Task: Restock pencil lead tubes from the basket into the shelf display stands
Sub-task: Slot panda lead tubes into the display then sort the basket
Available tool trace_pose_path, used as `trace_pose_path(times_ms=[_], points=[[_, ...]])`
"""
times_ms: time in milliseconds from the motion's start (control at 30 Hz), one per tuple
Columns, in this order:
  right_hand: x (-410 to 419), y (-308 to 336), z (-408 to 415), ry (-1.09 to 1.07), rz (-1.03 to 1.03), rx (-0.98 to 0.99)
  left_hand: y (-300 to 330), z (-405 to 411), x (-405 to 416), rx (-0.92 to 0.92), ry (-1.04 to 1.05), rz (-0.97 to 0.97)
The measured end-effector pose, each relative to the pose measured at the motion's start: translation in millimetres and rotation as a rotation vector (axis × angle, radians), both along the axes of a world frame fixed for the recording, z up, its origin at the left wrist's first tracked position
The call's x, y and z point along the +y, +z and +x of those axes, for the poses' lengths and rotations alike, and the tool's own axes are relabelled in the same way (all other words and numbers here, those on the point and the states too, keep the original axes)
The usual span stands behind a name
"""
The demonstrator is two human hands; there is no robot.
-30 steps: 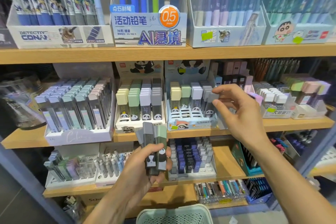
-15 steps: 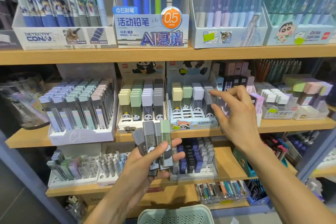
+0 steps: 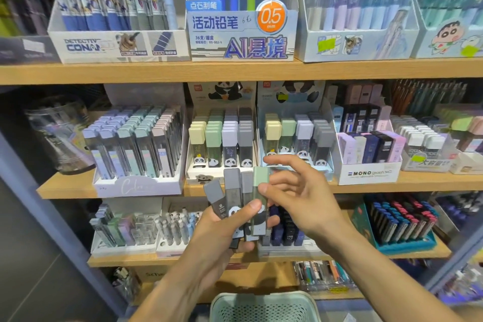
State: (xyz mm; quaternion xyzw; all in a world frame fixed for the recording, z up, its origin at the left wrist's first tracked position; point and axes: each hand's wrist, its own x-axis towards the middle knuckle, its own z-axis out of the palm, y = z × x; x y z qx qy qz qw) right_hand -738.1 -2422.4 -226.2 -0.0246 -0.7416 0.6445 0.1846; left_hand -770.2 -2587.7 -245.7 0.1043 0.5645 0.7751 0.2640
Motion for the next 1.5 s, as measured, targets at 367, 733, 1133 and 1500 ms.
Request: trace_pose_path(times_ms=[367, 733, 1133, 1500], points=[[-4.2, -1.6, -1.0, -0.03, -0.04, 0.024, 2.1, -1.2, -13.1, 0.013, 0.06, -0.045], [-21.2, 10.9, -12.8, -0.015, 0.018, 0.203, 3.2, -6.5, -41.5, 0.063, 0.247, -0.053], [-38.0, 6.4, -23.4, -0.003, 0.058, 0.194, 4.7, -11.3, -59.6, 0.042, 0.279, -0.01], [39.6, 31.2, -20.0, -0.393, 0.3, 0.414, 7.2, -12.5, -16.7, 0.082, 0.101, -0.02]])
